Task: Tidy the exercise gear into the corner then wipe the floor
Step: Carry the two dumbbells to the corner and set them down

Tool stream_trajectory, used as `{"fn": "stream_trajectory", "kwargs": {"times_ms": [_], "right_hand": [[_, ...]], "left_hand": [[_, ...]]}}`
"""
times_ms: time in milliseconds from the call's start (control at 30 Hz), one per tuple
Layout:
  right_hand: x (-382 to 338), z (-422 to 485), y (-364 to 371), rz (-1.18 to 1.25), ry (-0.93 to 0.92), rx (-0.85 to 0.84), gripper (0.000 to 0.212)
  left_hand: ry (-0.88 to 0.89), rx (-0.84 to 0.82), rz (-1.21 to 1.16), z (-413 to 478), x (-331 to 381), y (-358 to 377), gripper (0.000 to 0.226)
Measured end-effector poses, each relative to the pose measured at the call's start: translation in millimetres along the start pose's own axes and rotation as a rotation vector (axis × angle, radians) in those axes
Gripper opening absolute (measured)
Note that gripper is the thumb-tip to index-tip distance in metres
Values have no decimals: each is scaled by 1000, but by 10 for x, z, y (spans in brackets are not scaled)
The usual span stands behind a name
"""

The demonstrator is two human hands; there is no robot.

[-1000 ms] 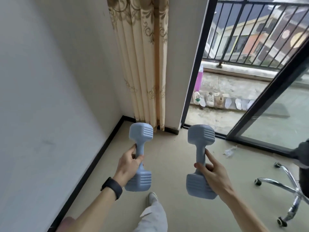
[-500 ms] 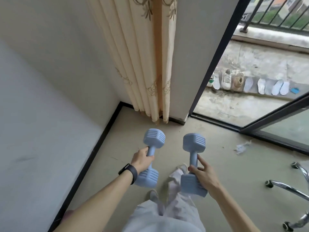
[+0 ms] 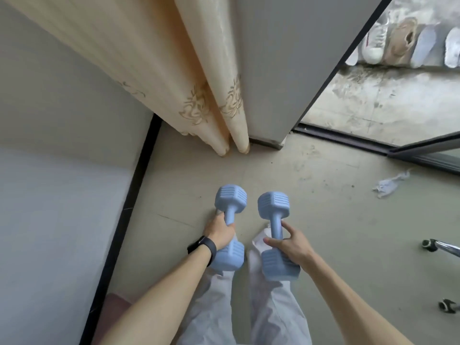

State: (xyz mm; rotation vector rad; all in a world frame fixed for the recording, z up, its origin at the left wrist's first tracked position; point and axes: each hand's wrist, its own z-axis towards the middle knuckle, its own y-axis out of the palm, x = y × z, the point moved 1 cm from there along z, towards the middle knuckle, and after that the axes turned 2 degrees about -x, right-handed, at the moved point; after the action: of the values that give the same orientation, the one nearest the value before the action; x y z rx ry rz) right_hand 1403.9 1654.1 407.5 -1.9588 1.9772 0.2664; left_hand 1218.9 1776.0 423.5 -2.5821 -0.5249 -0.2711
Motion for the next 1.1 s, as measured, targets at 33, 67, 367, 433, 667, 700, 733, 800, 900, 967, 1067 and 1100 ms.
{"fn": "stream_trajectory", "kwargs": {"times_ms": [33,67,367,433,667,700,733,800,900,967,1067,1100], "right_hand": [[14,181,-8,-19,26,-9,62],[39,365,-6,-33,47,-16,59],[657,1997,322,-41,183,50,61],[810,2371,422,2,191,72,62],[1174,3466,668,258,201,162,61],[1191,3590,682,275,186,174,57],[1214,3722,684,288,176,177,54],[1248,3982,664,304,145,182,51],[1272,4388,624,301,89,212,55],[1244,4636,613,287,33,255,58],[1129,4988,589,291,-48,332,62],[1064,5095,574,294,-70,352,63]], "left_hand": [[-23,-12,22,192,-17,46,21],[-43,-25,44,399,-42,86,23],[-61,-122,346,2129,-542,652,25],[-54,-144,380,2499,-637,776,22],[-4,-138,346,3607,-826,1207,20],[10,-123,336,3753,-840,1263,22],[22,-106,320,3896,-847,1316,23],[50,-67,288,4149,-825,1398,27],[105,-5,232,4495,-772,1483,33],[168,43,198,4724,-729,1539,34],[238,102,134,5081,-643,1603,47],[255,117,114,5187,-598,1609,53]]}}
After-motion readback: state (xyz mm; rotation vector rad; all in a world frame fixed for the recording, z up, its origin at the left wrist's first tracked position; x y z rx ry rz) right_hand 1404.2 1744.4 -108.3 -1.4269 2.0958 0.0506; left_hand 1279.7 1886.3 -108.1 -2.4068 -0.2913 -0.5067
